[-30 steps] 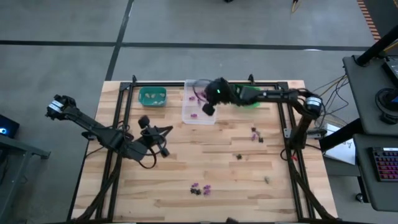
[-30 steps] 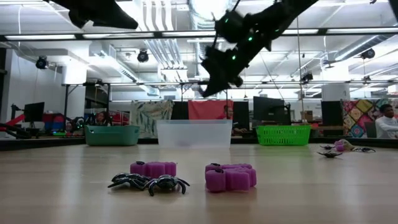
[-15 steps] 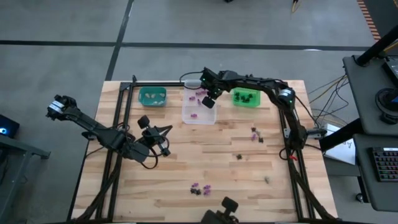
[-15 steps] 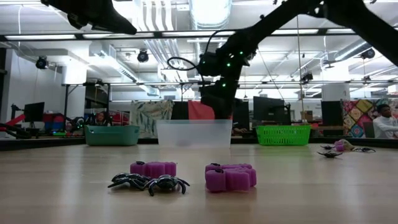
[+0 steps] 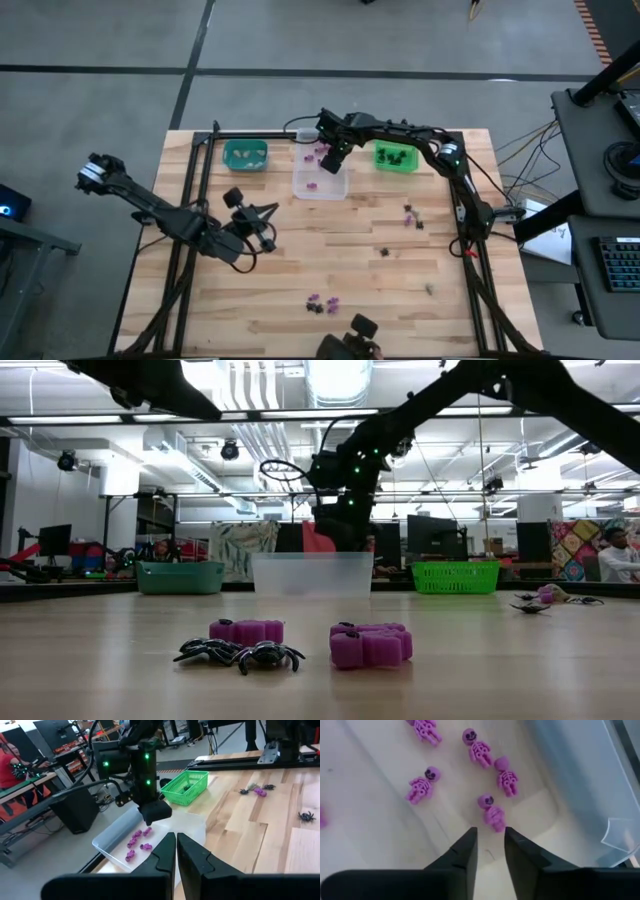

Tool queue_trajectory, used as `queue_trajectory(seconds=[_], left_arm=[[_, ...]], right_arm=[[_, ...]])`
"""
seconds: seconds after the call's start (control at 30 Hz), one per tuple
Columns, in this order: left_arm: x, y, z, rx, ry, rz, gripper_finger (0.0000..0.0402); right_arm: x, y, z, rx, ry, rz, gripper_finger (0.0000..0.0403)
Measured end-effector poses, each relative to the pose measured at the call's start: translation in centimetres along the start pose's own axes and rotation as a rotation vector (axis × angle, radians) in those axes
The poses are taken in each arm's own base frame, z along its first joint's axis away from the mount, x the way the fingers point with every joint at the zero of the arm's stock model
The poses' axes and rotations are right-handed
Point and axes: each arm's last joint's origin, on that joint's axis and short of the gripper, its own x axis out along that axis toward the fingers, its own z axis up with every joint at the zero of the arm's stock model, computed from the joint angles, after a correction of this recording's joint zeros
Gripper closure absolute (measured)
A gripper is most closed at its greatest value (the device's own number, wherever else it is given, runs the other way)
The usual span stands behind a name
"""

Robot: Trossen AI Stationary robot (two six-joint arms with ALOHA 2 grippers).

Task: Sort Halloween decoration
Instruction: Put the violet skeleton toy into the transparent bin, then put the white skull toy into the light blue bin

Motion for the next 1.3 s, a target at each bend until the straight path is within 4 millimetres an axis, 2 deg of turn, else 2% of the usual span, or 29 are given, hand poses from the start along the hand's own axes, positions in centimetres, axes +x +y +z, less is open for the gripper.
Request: queue_trajectory(seconds=[0.13, 0.27, 0.43, 0.6, 0.8, 0.93, 1.1, 1.3], left_arm=[[0.2, -0.4, -0.3, 0.018, 0.008, 0.002, 0.0402], [0.2, -0.6, -0.5, 0.022, 0.013, -0.003, 0.0402], [0.3, -0.8, -0.6, 0.025, 0.026, -0.053, 0.0402], [0.2, -1.1, -0.6, 0.017, 0.052, -0.156, 0.0402], [0.1, -1.5, -0.7, -0.04, 0.089, -0.273, 0.0402], [0.1, -1.5, -0.7, -0.095, 0.106, -0.303, 0.0402], [0.1, -1.5, -0.7, -0.133, 0.112, -0.301, 0.0402], [0.1, -1.6, -0.7, -0.163, 0.112, -0.301, 0.0402]], right_arm=[[-0.9, -0.1, -0.1, 0.006, 0.005, 0.0, 0.0291], [-2.7, 0.5, -0.5, 0.012, -0.007, 0.004, 0.0289], [-6.0, 2.9, -1.2, -0.043, -0.054, 0.029, 0.03], [-9.7, 6.0, -2.8, -0.112, -0.124, 0.063, 0.0311], [-13.5, 9.4, -6.3, -0.187, -0.209, 0.122, 0.0313], [-15.5, 11.0, -9.3, -0.183, -0.22, 0.163, 0.0313], [-16.7, 12.4, -13.0, -0.144, -0.195, 0.209, 0.032], [-17.0, 13.3, -16.6, -0.094, -0.156, 0.243, 0.0321]])
